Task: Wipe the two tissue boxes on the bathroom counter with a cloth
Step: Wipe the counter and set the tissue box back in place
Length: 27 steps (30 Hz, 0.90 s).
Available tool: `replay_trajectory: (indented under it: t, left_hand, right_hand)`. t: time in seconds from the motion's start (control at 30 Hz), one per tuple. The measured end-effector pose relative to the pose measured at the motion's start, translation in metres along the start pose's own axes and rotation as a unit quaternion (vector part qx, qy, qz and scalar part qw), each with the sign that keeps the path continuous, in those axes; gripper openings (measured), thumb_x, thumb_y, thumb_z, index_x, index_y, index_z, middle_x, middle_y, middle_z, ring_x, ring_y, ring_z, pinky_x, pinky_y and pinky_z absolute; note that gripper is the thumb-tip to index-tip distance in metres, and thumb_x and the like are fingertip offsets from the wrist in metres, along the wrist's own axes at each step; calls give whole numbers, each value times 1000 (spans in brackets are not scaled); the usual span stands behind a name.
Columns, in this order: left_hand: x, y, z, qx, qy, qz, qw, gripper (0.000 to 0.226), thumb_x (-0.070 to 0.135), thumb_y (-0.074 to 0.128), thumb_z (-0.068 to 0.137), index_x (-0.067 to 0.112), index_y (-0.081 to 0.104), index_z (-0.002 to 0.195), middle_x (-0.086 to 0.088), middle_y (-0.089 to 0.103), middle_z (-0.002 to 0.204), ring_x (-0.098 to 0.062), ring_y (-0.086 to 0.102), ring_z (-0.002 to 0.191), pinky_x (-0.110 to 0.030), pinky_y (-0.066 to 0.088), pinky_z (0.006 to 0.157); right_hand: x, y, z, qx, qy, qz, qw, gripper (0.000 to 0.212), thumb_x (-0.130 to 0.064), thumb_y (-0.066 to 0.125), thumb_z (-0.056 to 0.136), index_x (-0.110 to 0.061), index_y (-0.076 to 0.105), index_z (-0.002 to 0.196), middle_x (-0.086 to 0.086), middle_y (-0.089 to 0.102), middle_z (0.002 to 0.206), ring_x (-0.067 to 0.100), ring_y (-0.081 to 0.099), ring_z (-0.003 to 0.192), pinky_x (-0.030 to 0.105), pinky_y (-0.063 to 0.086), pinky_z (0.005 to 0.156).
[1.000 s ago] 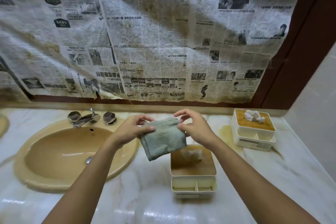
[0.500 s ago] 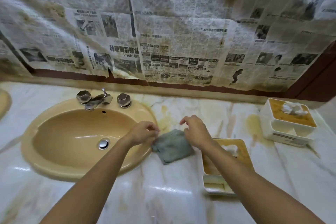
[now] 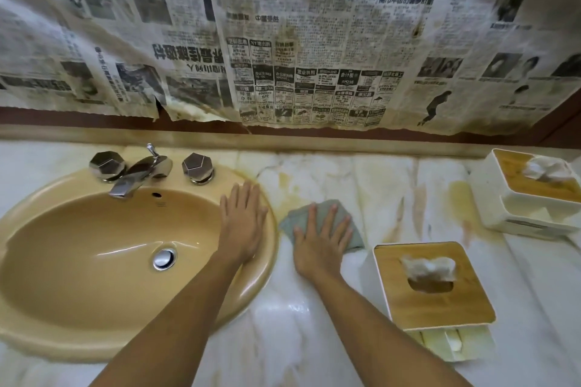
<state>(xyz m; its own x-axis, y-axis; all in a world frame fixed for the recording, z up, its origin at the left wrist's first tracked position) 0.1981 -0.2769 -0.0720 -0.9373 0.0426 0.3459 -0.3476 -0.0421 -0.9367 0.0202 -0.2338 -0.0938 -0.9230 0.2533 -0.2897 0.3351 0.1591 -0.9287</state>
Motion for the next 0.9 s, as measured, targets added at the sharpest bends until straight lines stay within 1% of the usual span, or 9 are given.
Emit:
replay_trajectory:
  t: [0.07,0.13,0.2,0.3,0.4,0.57,0.67,0.8,0.9]
  left_hand:
    - [-1,0,2,26,8,7,1000,59,43,18,102,15,26,154,-4,20,162,-24,11,151,-46,3,121]
    - [-2,2,3,42,13,-8,999,56,38,24,105,11,24,154,-4,20,162,-21,11,151,-43,3,123]
    - [-5,1,3,58,14,-35,998,55,36,25,105,11,23,155,-2,20,162,-19,11,151,-38,6,123]
    - [-9,2,5,70,23,-55,996,54,33,26,104,11,27,154,-1,20,163,-17,12,151,-36,11,122]
    - [-8,3,7,72,33,-55,995,55,32,24,104,10,26,154,-2,16,164,-17,10,151,-30,5,120]
    - [-7,2,6,67,35,-52,996,56,32,22,104,9,22,155,-4,12,164,-16,6,152,-30,4,120]
    - [-5,1,5,51,32,-40,997,56,33,20,104,9,21,156,-4,11,165,-16,5,152,-32,5,120]
    - [-3,-1,6,18,21,-16,999,61,38,13,102,9,18,156,-6,9,165,-20,5,152,-35,6,120]
    - [-2,0,7,-23,9,4,1000,57,34,17,106,9,10,157,-5,1,165,-21,0,152,-38,4,121]
  right_hand:
    - [-3,-8,31,9,34,8,999,63,-58,16,101,-37,-6,156,12,-22,163,44,-25,146,56,-18,117]
    - [-7,-16,64,12,48,16,999,59,-57,15,101,-40,-1,156,10,-20,164,42,-24,147,56,-18,117]
    - [-17,-21,97,3,36,16,999,58,-55,14,102,-39,-3,156,9,-19,164,37,-22,149,53,-16,119]
    - [-42,-24,136,-33,-50,-20,998,61,-51,14,104,-33,-10,157,5,-20,164,30,-20,150,48,-14,120]
    - [-55,-21,148,-84,-152,-92,981,62,-50,13,104,-30,-13,156,2,-22,164,29,-21,150,46,-13,121]
    - [-58,-12,109,-148,-273,-136,941,59,-47,11,105,-32,-18,154,-1,-28,161,25,-28,148,45,-15,121]
    - [-61,0,69,-142,-306,-137,931,57,-42,11,106,-33,-19,153,-3,-29,161,25,-27,148,43,-17,119]
    - [-46,6,26,-130,-288,-123,941,59,-37,16,106,-30,-19,154,-3,-28,161,25,-26,149,43,-16,119]
    - [-33,10,-2,-130,-259,-114,950,61,-40,15,105,-28,-19,154,1,-29,161,28,-27,148,46,-15,121]
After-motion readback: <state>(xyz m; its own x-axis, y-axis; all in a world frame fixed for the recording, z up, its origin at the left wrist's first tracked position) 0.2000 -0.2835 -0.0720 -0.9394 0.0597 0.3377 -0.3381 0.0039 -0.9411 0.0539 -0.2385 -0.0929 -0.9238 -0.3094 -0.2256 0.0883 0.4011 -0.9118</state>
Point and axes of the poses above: each hand's wrist, its own z-axis towards the middle knuckle, its own y-axis out of the palm, x = y × z, the point moved 7 cm from there along z, towards the middle knuckle
